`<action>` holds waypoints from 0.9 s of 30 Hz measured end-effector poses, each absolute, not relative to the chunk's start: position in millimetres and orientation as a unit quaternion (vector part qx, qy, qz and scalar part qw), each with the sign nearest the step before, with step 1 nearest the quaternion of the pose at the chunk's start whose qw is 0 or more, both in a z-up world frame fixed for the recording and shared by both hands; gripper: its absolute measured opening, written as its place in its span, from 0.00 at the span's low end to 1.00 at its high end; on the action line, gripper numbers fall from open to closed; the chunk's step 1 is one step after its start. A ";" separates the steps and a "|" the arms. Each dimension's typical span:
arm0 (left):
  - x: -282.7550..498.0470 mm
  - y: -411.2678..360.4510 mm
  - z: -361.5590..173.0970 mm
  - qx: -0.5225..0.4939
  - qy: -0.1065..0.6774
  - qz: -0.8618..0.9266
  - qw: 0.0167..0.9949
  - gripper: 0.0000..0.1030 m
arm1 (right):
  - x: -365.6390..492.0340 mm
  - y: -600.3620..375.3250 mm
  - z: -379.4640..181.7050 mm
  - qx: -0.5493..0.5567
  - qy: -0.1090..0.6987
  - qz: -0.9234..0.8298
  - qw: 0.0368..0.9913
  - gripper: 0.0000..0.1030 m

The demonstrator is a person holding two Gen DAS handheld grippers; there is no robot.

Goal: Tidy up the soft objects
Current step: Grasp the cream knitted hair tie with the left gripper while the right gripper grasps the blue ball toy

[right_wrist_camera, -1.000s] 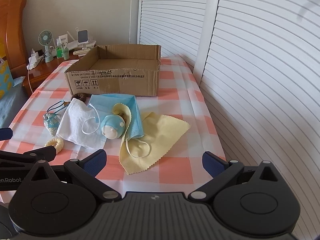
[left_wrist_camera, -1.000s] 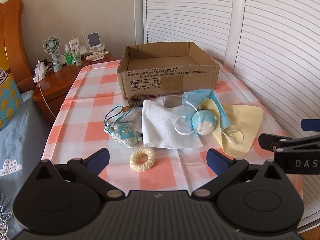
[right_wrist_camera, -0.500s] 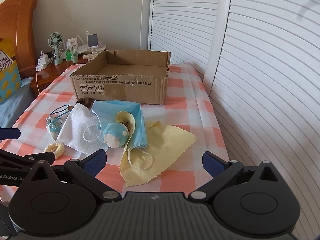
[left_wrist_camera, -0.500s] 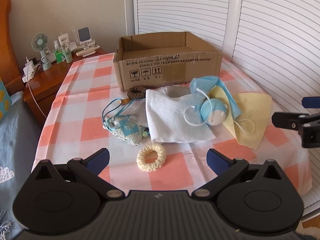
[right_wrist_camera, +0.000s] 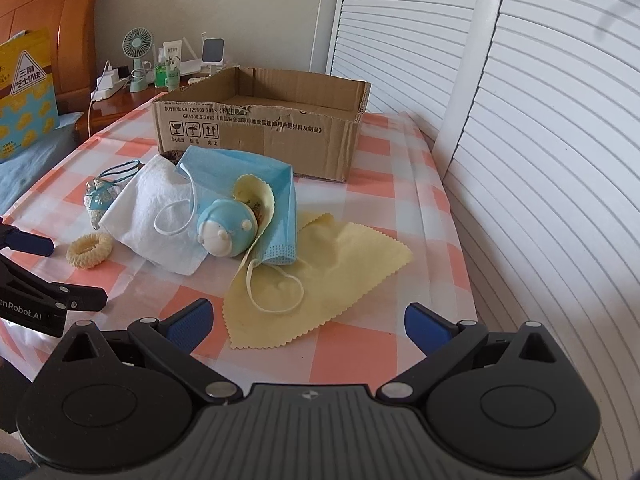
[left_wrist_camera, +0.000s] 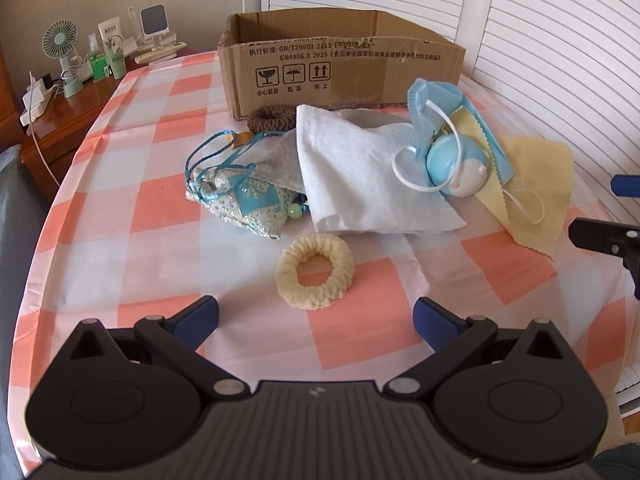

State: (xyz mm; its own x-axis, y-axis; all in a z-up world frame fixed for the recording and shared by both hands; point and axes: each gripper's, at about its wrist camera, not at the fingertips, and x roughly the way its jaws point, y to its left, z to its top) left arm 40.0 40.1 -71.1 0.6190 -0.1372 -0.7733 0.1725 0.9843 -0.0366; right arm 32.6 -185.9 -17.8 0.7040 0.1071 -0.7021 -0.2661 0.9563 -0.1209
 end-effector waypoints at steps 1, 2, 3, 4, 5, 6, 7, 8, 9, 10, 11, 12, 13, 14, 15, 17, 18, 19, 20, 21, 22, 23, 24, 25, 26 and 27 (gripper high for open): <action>40.0 39.9 -71.6 0.028 0.426 -0.089 0.900 1.00 | 32.8 -185.9 -18.9 -0.108 0.371 0.104 0.917 1.00; 38.8 40.7 -72.0 0.030 0.423 -0.092 0.901 1.00 | 34.0 -186.3 -19.7 -0.109 0.371 0.107 0.916 1.00; 37.8 42.2 -72.4 0.030 0.419 -0.095 0.903 1.00 | 34.7 -186.5 -20.3 -0.108 0.370 0.110 0.916 1.00; 37.2 43.2 -72.9 0.032 0.414 -0.097 0.904 1.00 | 35.5 -186.4 -20.8 -0.107 0.370 0.113 0.916 1.00; 36.9 43.9 -73.2 0.033 0.412 -0.099 0.905 1.00 | 36.7 -186.0 -21.3 -0.106 0.371 0.114 0.916 1.00; 37.0 44.6 -73.3 0.034 0.410 -0.100 0.906 1.00 | 37.8 -185.6 -22.3 -0.105 0.372 0.115 0.915 1.00; 38.9 45.8 -73.3 0.035 0.409 -0.102 0.906 1.00 | 38.7 -185.2 -23.2 -0.104 0.373 0.116 0.915 1.00; 39.4 46.1 -73.2 0.036 0.409 -0.103 0.906 1.00 | 40.6 -185.1 -24.2 -0.102 0.375 0.119 0.914 1.00; 41.2 46.3 -72.6 0.037 0.410 -0.105 0.905 1.00 | 41.4 -185.0 -25.2 -0.101 0.376 0.122 0.913 1.00; 42.9 46.7 -71.9 0.035 0.411 -0.103 0.905 1.00 | 42.3 -184.8 -26.3 -0.099 0.377 0.125 0.912 1.00; 43.4 46.8 -71.2 0.033 0.410 -0.102 0.906 0.99 | 43.9 -184.7 -27.7 -0.099 0.379 0.127 0.911 1.00; 44.4 46.3 -70.6 0.034 0.408 -0.103 0.906 0.98 | 44.7 -184.7 -28.7 -0.100 0.380 0.128 0.911 1.00; 46.4 45.6 -69.7 0.037 0.405 -0.104 0.908 0.97 | 45.3 -184.8 -29.3 -0.100 0.379 0.130 0.910 1.00; 47.3 45.0 -69.0 0.039 0.403 -0.104 0.908 0.91 | 46.1 -184.9 -29.7 -0.101 0.380 0.133 0.910 1.00; 48.1 44.4 -67.8 0.040 0.402 -0.106 0.909 0.82 | 47.3 -185.2 -30.0 -0.100 0.380 0.135 0.910 1.00; 48.9 43.2 -64.5 0.043 0.397 -0.107 0.911 0.66 | 48.8 -185.5 -29.8 -0.100 0.379 0.142 0.909 1.00; 49.5 42.2 -63.6 0.047 0.396 -0.106 0.911 0.59 | 49.4 -185.2 -29.4 -0.102 0.378 0.146 0.909 1.00; 50.4 40.8 -63.4 0.053 0.395 -0.106 0.911 0.58 | 49.6 -184.7 -28.9 -0.104 0.376 0.149 0.909 1.00; 50.6 40.1 -63.1 0.055 0.394 -0.105 0.911 0.55 | 50.6 -184.0 -28.4 -0.108 0.373 0.153 0.909 1.00; 51.1 39.2 -62.7 0.056 0.394 -0.107 0.911 0.51 | 51.4 -182.9 -27.8 -0.111 0.371 0.157 0.908 1.00; 51.5 38.1 -62.2 0.056 0.394 -0.110 0.911 0.48 | 52.3 -181.8 -27.2 -0.115 0.369 0.161 0.908 1.00; 51.2 37.6 -61.7 0.054 0.394 -0.111 0.911 0.41 | 53.5 -180.3 -26.8 -0.118 0.367 0.165 0.908 1.00; 50.9 37.0 -61.2 0.052 0.394 -0.113 0.910 0.34 | 54.8 -179.0 -26.3 -0.122 0.366 0.169 0.907 1.00; 50.6 36.8 -61.1 0.050 0.395 -0.113 0.910 0.34 | 56.0 -177.4 -26.2 -0.124 0.365 0.174 0.906 1.00; 50.4 37.1 -61.1 0.049 0.395 -0.110 0.911 0.34 | 57.5 -175.6 -26.3 -0.127 0.365 0.179 0.905 1.00; 50.1 38.1 -61.1 0.047 0.394 -0.105 0.912 0.34 | 59.2 -173.7 -26.6 -0.130 0.364 0.184 0.904 1.00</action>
